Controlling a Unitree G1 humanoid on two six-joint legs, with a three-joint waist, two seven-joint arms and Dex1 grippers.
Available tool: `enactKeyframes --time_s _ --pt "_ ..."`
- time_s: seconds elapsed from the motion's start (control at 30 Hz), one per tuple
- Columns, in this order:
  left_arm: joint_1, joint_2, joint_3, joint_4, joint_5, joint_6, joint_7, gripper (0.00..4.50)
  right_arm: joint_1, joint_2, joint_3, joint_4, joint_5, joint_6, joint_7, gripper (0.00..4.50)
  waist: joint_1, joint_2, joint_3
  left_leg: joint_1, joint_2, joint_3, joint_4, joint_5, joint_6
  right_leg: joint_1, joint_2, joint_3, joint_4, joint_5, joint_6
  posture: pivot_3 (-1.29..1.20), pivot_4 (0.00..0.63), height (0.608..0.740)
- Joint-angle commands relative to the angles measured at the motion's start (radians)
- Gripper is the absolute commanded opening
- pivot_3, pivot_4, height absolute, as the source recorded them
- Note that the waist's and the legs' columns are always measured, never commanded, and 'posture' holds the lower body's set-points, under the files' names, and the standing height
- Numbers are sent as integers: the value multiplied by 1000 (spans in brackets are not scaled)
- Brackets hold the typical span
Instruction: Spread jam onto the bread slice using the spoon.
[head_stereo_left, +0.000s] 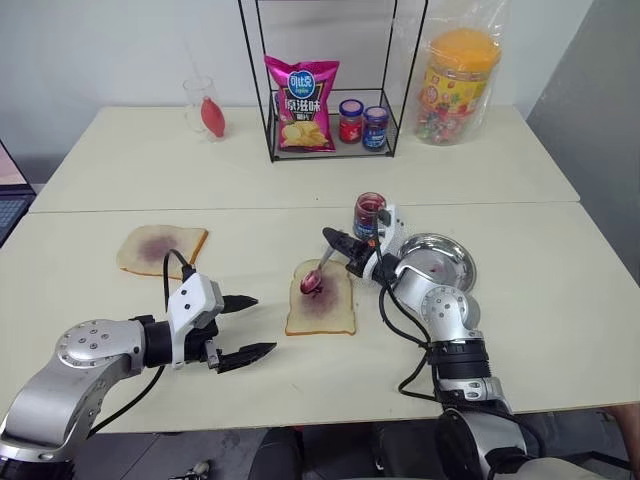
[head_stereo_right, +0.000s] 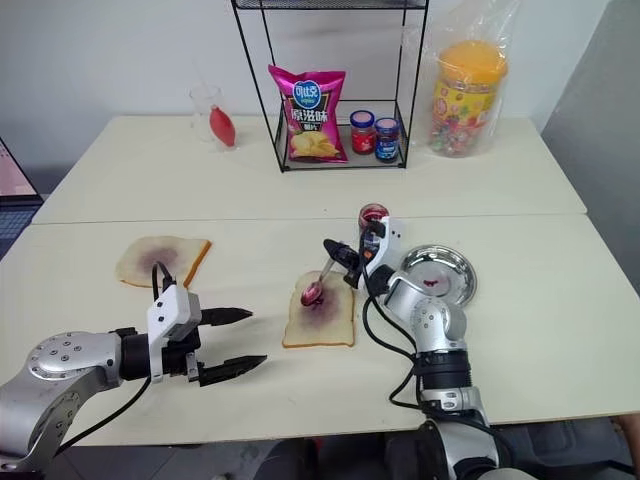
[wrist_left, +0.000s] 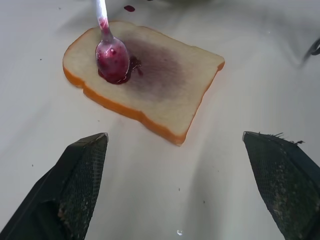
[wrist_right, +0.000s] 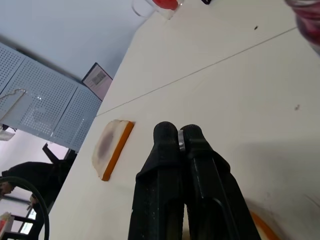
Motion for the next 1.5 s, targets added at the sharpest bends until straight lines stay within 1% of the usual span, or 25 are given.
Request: enactKeyframes --time_s 0.03,0.23,0.3,0.4,0.5,0.63,0.73,0.83,0.93,1.07,1.2,1.5 --pt "1 -2 18 -19 -11 -9 -1 4500 9 -20 -30 -100 49 55 -30 12 0 0 0 0 0 0 0 0 0 0 0 0 0 0 0 0 150 740" --pt "0 -5 11 -22 -10 -8 1 4500 27 -45 -86 -181 116 140 -88 12 0 0 0 0 0 0 0 0 0 0 0 0 0 0 0 0 150 740" --pt "0 -5 7 -23 -7 -8 2 4500 29 -47 -115 -207 160 184 -113 12 0 0 0 0 0 0 0 0 0 0 0 0 0 0 0 0 150 740" --pt "3 -4 8 -27 -8 -7 1 4500 25 -46 -138 -240 225 244 -135 12 0 0 0 0 0 0 0 0 0 0 0 0 0 0 0 0 150 740" --pt "6 -2 9 -30 -9 -5 -1 4500 12 -12 -129 -248 262 269 -165 12 -1 0 0 0 0 0 0 0 0 0 0 0 0 0 0 0 150 740" --pt "11 -2 8 -32 -10 -5 -1 4500 -15 53 -69 -168 196 193 -176 12 -4 0 0 0 0 0 0 0 0 0 0 0 0 0 0 0 150 740" --pt "10 -1 7 -34 -12 -3 -2 4500 -33 79 -36 -103 149 136 -166 12 -5 0 0 0 1 1 0 0 0 -1 1 1 0 0 0 0 150 740" --pt "13 -1 5 -39 -8 -6 -1 4500 -41 88 -10 -40 120 78 -150 12 -2 0 0 0 0 1 0 0 0 -1 1 1 0 0 0 0 150 740" --pt "26 -2 8 -51 -8 -6 2 4500 -31 63 6 -7 98 50 -128 12 -2 0 0 -1 0 1 0 0 0 -1 0 1 -1 0 0 0 150 740" --pt "36 -4 9 -57 -5 -8 6 4500 -10 32 -6 -5 95 44 -131 12 -3 0 0 0 1 1 0 0 0 -1 0 1 0 0 0 0 150 740" --pt "36 -3 5 -58 -5 -10 4 4500 2 5 -69 -40 131 62 -171 12 -2 0 0 0 0 0 0 0 0 0 0 0 0 0 0 0 150 740" --pt "30 -2 -2 -55 -1 -13 0 4500 50 -27 -154 -139 217 148 -261 12 0 0 0 0 0 1 0 0 0 0 0 0 -1 0 0 0 150 740"
